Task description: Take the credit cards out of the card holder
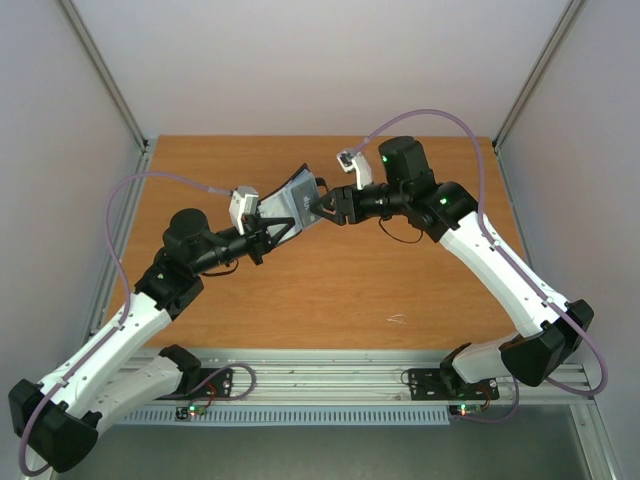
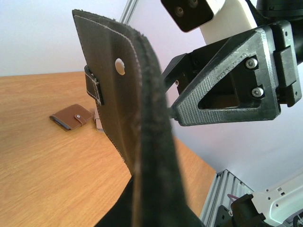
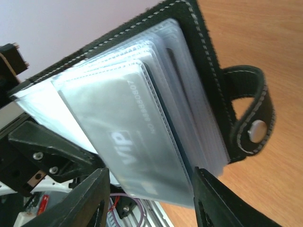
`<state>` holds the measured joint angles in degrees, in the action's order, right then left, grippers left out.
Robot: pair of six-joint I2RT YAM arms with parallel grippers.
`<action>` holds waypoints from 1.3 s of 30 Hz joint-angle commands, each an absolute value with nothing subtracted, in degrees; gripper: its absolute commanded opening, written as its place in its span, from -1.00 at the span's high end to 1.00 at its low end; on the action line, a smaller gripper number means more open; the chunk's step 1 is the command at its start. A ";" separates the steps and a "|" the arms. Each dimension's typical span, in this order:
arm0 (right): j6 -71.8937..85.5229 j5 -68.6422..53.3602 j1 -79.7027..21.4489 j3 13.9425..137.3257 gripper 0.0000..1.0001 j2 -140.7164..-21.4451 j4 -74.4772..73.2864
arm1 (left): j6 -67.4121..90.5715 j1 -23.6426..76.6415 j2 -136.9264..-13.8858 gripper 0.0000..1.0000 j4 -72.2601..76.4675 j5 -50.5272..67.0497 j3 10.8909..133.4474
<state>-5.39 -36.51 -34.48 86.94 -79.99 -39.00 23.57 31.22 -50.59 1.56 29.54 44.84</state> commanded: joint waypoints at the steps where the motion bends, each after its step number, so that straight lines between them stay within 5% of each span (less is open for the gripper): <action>1: -9.35 -31.08 -34.61 87.67 -0.01 -78.40 -40.60 | 23.20 31.45 -48.96 1.00 7.24 29.86 44.56; 30: -7.08 -53.42 -36.26 86.71 -0.10 -81.12 -31.75 | 23.12 31.46 -48.87 0.99 7.61 29.71 44.15; 39: -11.25 -46.68 -34.02 86.75 -0.10 -75.07 -35.46 | 20.82 31.46 -48.09 1.00 8.44 33.79 43.96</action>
<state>-8.71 -49.34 -35.90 85.58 -79.02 -34.09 23.22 31.22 -49.84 2.07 30.68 44.21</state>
